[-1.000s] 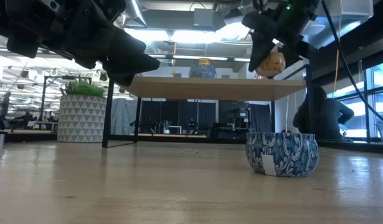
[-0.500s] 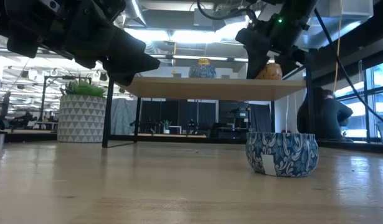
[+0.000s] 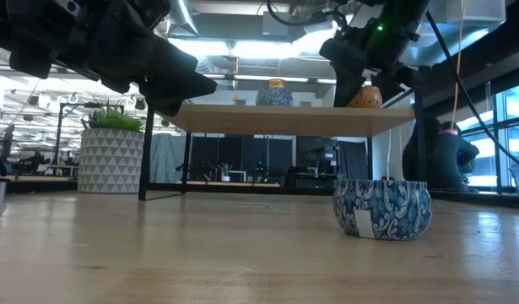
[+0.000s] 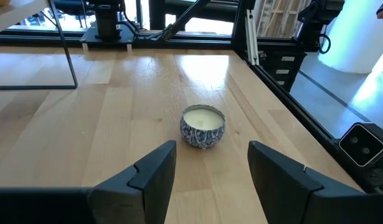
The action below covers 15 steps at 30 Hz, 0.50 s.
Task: Pick & Place candle stick holders
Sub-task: Put the yellow scented candle on the shelf aligned with the light blue scented candle
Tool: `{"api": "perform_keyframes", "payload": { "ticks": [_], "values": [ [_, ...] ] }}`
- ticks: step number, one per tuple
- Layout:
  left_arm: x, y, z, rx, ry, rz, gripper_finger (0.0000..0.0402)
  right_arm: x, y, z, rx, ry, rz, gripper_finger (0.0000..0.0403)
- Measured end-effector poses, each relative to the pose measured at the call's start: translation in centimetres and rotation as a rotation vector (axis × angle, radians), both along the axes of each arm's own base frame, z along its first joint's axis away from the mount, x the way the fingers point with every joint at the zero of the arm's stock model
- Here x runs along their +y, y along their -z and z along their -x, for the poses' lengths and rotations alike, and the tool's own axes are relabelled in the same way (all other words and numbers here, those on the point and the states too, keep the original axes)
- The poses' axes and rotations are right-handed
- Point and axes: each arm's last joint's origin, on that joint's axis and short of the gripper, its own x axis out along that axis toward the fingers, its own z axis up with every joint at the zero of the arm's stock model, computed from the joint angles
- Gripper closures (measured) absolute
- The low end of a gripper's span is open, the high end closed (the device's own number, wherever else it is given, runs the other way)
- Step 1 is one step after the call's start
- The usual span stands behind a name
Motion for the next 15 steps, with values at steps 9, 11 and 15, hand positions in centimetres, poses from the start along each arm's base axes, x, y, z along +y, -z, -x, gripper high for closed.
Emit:
{"api": "perform_keyframes", "payload": {
  "ticks": [9,11,15],
  "values": [
    [0.00,0.02,0.00,0.002,0.000,-0.001,0.0206,0.39,-0.02,0.06,-0.004,0.001,0.046,0.0091],
    [0.00,0.03,0.01,0.003,0.000,-0.001,0.0206,0.40,-0.05,0.07,-0.007,0.002,0.044,0.0091],
    [0.01,0.06,0.02,0.006,0.000,-0.002,0.0206,0.42,-0.08,0.08,-0.011,0.003,0.040,0.0090]
  ]
}}
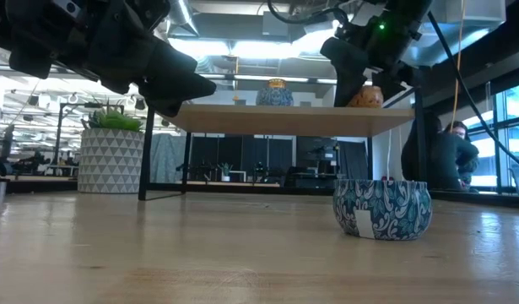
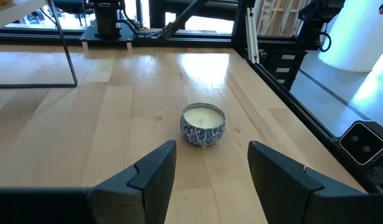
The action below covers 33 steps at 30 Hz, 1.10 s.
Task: Pick & Place candle stick holders
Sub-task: Put the yellow scented candle on the shelf aligned with the light blue scented candle, then adjust the pink candle holder on the shelf
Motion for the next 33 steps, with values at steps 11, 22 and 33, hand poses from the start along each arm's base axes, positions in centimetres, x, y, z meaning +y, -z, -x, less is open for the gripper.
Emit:
{"api": "perform_keyframes", "payload": {
  "ticks": [11,22,33],
  "values": [
    [0.00,0.00,0.00,0.000,0.000,0.000,0.0206,0.02,-0.07,-0.09,0.003,-0.024,0.006,0.0090],
    [0.00,0.00,0.00,0.000,0.000,0.000,0.0206,0.06,-0.17,-0.26,-0.016,-0.034,-0.004,0.0047],
    [0.00,0.00,0.00,0.000,0.000,0.000,0.0206,0.06,-0.62,-0.27,-0.048,-0.027,0.015,0.0004]
  ]
}}
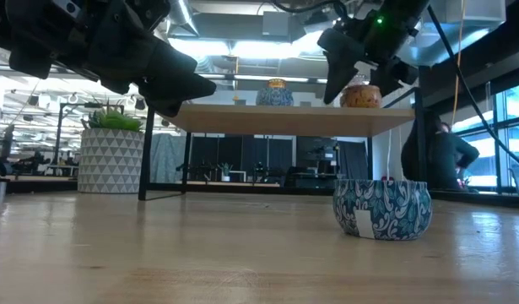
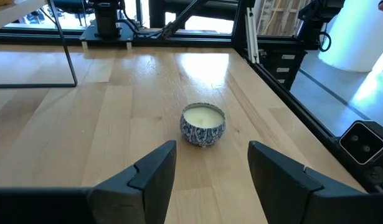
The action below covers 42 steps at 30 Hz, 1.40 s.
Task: Pick & Place candle stick holders
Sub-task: Adjust the pink candle holder on the shelf
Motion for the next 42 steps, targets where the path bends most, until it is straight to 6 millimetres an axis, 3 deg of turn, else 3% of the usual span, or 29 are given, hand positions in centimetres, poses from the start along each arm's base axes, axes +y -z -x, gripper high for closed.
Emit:
{"api": "perform_keyframes", "payload": {
  "ticks": [7,18,31,34,37,42],
  "values": [
    [0.0,0.1,0.0,0.007,0.000,-0.003,0.0206,0.9,-2.5,-0.4,-0.039,-0.020,0.057,0.0004],
    [0.0,0.1,0.0,0.007,0.000,-0.003,0.0206,3.8,-7.3,-1.1,-0.144,-0.172,0.125,0.0003],
    [0.0,0.1,0.0,0.007,0.000,-0.003,0.0206,8.0,-6.8,-0.7,-0.054,-0.573,-0.207,0.0003],
    [0.0,0.1,0.0,0.007,0.000,-0.003,0.0206,8.3,-6.2,0.2,0.021,-0.494,-0.252,0.0007],
    [0.0,0.1,0.0,0.007,0.000,-0.003,0.0206,7.5,-5.5,1.8,0.135,-0.302,-0.244,0.0020],
    [0.0,0.1,0.0,0.007,0.000,-0.003,0.0206,6.3,-5.4,4.2,0.238,-0.028,-0.159,0.0077]
  ]
}}
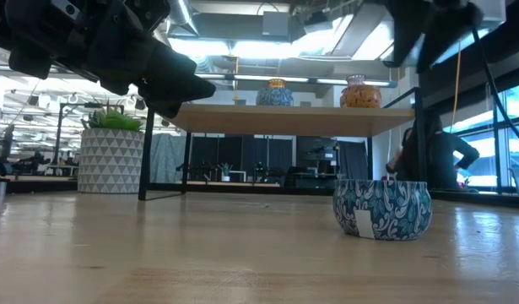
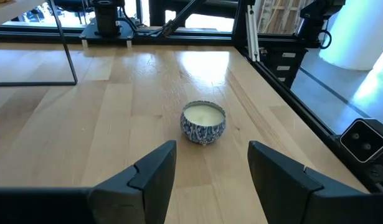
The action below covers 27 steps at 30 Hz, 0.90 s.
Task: Pick & Place candle stick holders
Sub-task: Adjust the pink candle holder on the shelf
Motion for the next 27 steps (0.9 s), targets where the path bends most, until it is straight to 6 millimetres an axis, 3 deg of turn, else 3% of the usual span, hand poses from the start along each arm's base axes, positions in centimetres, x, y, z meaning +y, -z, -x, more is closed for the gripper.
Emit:
{"api": "perform_keyframes", "payload": {
  "ticks": [5,13,22,27],
  "values": [
    [0.0,0.0,0.0,0.000,0.000,-0.002,0.0206,-0.9,-0.2,0.8,0.044,0.088,0.051,0.0181],
    [0.0,0.0,0.0,-0.002,0.000,-0.007,0.0206,-3.5,-0.2,0.1,0.057,0.131,0.071,0.0384],
    [0.0,0.0,0.0,-0.002,0.000,-0.008,0.0206,-7.0,-0.4,-0.8,0.030,0.188,0.112,0.0397],
    [0.0,0.0,0.0,-0.002,0.001,-0.012,0.0206,-8.4,-1.4,-1.8,-0.046,0.166,0.113,0.0397]
  ]
}}
